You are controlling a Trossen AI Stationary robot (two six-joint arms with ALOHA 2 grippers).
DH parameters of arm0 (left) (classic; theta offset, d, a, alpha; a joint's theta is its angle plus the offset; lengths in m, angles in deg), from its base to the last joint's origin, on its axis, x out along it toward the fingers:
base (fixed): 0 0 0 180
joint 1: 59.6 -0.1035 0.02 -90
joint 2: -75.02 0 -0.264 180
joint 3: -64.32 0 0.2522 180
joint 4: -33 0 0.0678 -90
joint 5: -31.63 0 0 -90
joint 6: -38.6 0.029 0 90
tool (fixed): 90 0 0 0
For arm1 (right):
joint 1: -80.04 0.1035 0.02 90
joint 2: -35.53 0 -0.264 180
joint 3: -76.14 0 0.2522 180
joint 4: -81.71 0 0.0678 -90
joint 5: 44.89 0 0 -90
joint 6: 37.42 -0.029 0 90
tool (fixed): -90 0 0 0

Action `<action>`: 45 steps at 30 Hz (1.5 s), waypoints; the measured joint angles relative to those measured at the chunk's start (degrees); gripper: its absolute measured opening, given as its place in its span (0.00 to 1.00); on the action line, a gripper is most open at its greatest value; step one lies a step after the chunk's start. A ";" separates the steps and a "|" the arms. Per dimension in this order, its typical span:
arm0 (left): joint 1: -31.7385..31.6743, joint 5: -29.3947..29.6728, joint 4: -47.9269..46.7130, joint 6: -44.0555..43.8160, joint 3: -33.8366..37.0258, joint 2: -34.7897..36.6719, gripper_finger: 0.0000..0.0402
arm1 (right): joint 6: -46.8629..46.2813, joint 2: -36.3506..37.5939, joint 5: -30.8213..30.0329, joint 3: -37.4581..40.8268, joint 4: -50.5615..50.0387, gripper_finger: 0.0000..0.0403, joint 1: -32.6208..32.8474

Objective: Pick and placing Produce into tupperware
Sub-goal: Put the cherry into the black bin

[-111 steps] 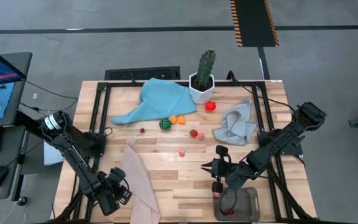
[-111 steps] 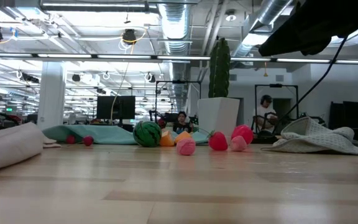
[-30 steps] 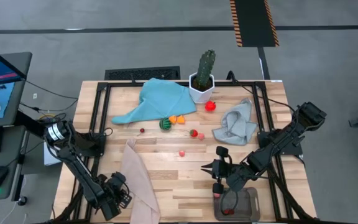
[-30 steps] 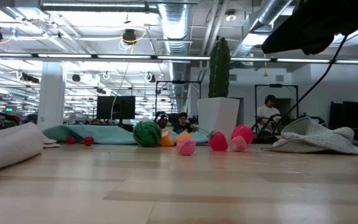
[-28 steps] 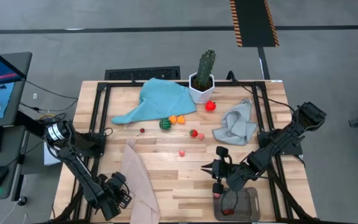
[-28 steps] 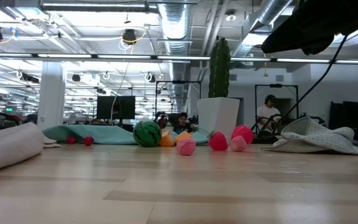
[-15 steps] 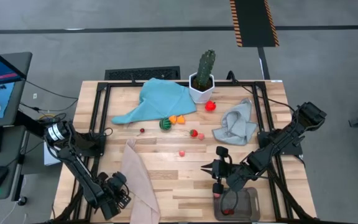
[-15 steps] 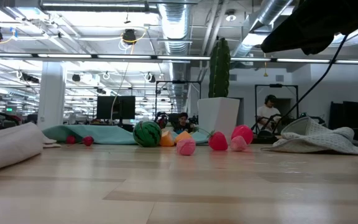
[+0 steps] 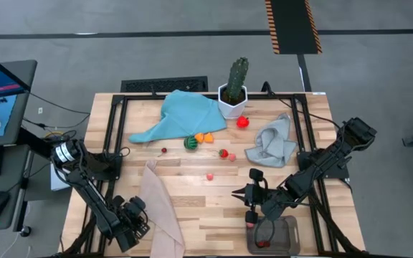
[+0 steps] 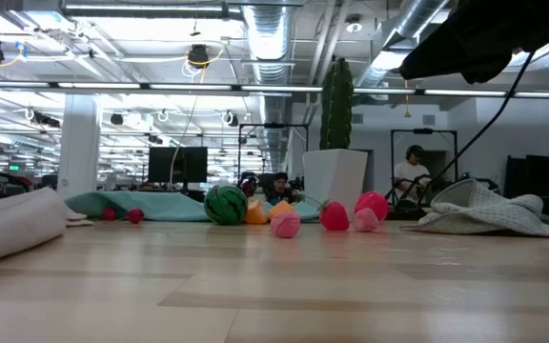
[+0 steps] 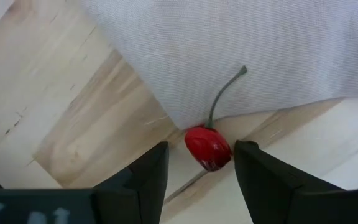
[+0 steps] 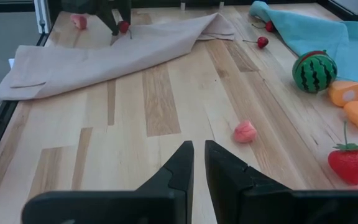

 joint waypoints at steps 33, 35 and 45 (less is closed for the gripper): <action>-4.02 14.17 0.06 6.95 -7.45 -0.13 0.14 | 0.12 0.00 -0.02 -0.02 3.50 0.16 -0.93; -5.39 15.73 0.08 10.18 -8.17 -0.13 0.14 | 0.35 0.00 0.00 -0.02 5.14 0.16 -1.66; -12.57 25.40 12.81 29.82 -8.63 -0.04 0.14 | 8.79 -2.43 12.27 -0.06 19.21 0.16 -7.04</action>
